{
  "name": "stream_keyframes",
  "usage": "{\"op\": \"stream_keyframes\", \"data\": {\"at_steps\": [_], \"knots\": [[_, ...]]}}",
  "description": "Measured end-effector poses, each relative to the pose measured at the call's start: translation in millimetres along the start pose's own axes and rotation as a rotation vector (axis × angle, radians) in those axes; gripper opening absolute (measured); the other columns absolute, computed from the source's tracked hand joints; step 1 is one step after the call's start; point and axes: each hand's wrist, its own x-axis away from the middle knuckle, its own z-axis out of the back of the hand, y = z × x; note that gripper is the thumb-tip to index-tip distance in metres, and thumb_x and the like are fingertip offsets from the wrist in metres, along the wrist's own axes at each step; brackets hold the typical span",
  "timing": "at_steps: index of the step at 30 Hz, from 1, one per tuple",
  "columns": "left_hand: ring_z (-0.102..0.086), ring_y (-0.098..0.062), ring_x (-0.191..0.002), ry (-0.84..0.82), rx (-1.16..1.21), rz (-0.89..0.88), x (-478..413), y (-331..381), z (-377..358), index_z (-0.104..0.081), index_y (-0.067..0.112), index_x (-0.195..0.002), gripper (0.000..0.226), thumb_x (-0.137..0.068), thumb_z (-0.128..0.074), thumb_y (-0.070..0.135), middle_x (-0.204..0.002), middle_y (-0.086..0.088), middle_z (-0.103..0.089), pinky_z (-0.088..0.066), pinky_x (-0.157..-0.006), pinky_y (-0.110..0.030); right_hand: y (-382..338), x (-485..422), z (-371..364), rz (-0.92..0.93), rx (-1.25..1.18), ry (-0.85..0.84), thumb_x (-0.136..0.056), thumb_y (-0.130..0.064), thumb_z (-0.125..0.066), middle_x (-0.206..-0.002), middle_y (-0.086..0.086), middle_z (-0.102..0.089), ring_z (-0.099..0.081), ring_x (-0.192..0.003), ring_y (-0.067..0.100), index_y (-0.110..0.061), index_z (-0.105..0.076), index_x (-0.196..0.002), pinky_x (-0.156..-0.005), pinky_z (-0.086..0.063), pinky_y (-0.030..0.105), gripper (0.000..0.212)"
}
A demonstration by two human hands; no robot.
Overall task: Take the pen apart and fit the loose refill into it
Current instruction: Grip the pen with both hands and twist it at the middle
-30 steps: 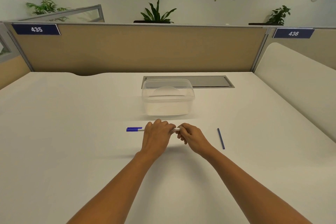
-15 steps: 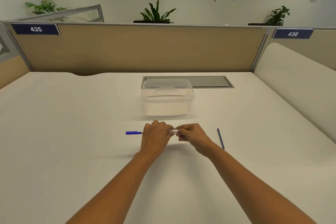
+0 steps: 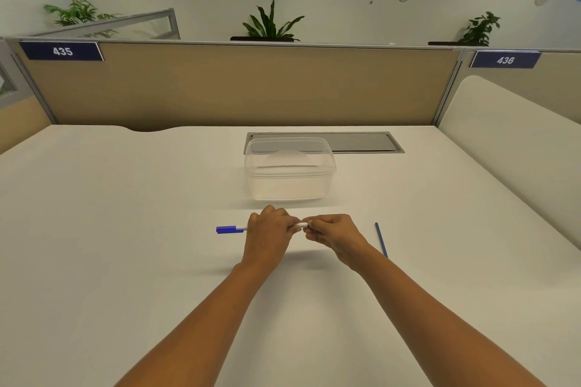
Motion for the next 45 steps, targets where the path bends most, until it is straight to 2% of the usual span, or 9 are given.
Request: {"op": "stream_keyframes", "data": {"at_steps": [7, 13, 17, 19, 22, 25, 27, 36, 45], "knots": [[-0.049, -0.016, -0.1, 0.007, -0.016, -0.023, 2.8, 0.3, -3.3, -0.063, 0.028, -0.109, 0.029, -0.095, -0.04, 0.036, -0.105, 0.005, -0.065, -0.033, -0.078, -0.031, 0.3, 1.0, 2.3, 0.006, 0.105, -0.002, -0.083, 0.003, -0.053, -0.081, 0.016, -0.064, -0.06, -0.067, 0.015, 0.007, -0.069, -0.093, -0.063, -0.055, 0.013, 0.019], [-0.049, -0.017, -0.099, 0.016, -0.038, -0.044, 2.6, 0.5, -3.3, -0.063, 0.027, -0.108, 0.028, -0.095, -0.04, 0.035, -0.103, 0.005, -0.066, -0.031, -0.075, -0.03, 2.5, 3.5, -2.0, 0.04, 0.236, 0.08, -0.076, -0.001, -0.06, -0.067, 0.007, -0.064, -0.061, -0.061, 0.015, -0.002, -0.072, -0.083, -0.075, -0.055, 0.026, 0.014], [-0.048, -0.018, -0.097, 0.02, -0.027, -0.03, 2.7, 0.7, -3.8, -0.063, 0.026, -0.105, 0.03, -0.096, -0.036, 0.036, -0.1, 0.004, -0.066, -0.029, -0.073, -0.029, 1.1, 5.5, -5.4, 0.16, 0.49, 0.135, -0.074, -0.006, -0.061, -0.066, 0.003, -0.069, -0.06, -0.046, -0.002, -0.009, -0.073, -0.082, -0.055, -0.047, 0.01, 0.015], [-0.048, -0.018, -0.097, 0.027, -0.01, -0.024, 2.6, 1.0, -3.9, -0.063, 0.025, -0.106, 0.03, -0.097, -0.035, 0.034, -0.099, 0.003, -0.066, -0.029, -0.073, -0.029, 0.8, 7.2, -7.3, 0.249, 0.574, 0.139, -0.074, -0.004, -0.059, -0.067, 0.013, -0.07, -0.057, -0.043, 0.003, -0.006, -0.073, -0.081, -0.05, -0.042, 0.007, 0.015], [-0.049, -0.018, -0.096, 0.031, -0.009, -0.025, 2.7, 1.0, -2.5, -0.061, 0.025, -0.107, 0.03, -0.098, -0.034, 0.033, -0.098, 0.003, -0.065, -0.033, -0.074, -0.03, 3.9, 9.4, -6.7, 0.383, 0.702, 0.099, -0.075, -0.001, -0.053, -0.059, 0.03, -0.055, -0.037, -0.05, 0.02, 0.001, -0.065, -0.069, -0.053, -0.035, 0.024, 0.014], [-0.049, -0.018, -0.095, 0.034, 0.008, -0.029, 4.6, 2.0, -2.3, -0.061, 0.025, -0.106, 0.03, -0.098, -0.034, 0.033, -0.095, 0.002, -0.065, -0.032, -0.073, -0.03, 6.1, 8.9, -5.5, 0.493, 0.786, 0.088, -0.074, 0.001, -0.05, -0.05, 0.015, -0.029, -0.021, -0.057, 0.018, 0.003, -0.05, -0.057, -0.055, -0.022, 0.028, 0.016], [-0.048, -0.017, -0.093, 0.042, 0.018, -0.033, 5.4, 3.5, -2.2, -0.061, 0.024, -0.105, 0.03, -0.098, -0.033, 0.034, -0.093, 0.002, -0.065, -0.029, -0.071, -0.028, 6.9, 8.9, -5.3, 0.538, 0.806, 0.091, -0.073, 0.001, -0.05, -0.048, 0.004, -0.023, -0.018, -0.055, 0.017, -0.003, -0.043, -0.053, -0.054, -0.02, 0.029, 0.021], [-0.048, -0.018, -0.089, 0.041, 0.058, -0.02, 3.8, 8.9, -3.4, -0.062, 0.024, -0.101, 0.03, -0.098, -0.033, 0.033, -0.088, 0.001, -0.064, -0.033, -0.071, -0.03, 10.6, 7.3, -6.7, 0.567, 0.804, 0.166, -0.075, -0.001, -0.052, -0.045, -0.004, -0.022, -0.022, -0.051, 0.012, -0.008, -0.039, -0.053, -0.051, -0.019, 0.023, 0.026], [-0.05, -0.019, -0.09, 0.06, 0.083, -0.001, 2.7, 9.7, -6.8, -0.063, 0.021, -0.099, 0.031, -0.098, -0.033, 0.031, -0.09, -0.001, -0.065, -0.04, -0.076, -0.033, 9.1, 8.4, -12.1, 0.537, 0.788, 0.219, -0.079, -0.004, -0.054, -0.048, 0.002, -0.029, -0.027, -0.059, 0.021, -0.009, -0.039, -0.055, -0.053, -0.019, 0.026, 0.029]]}}
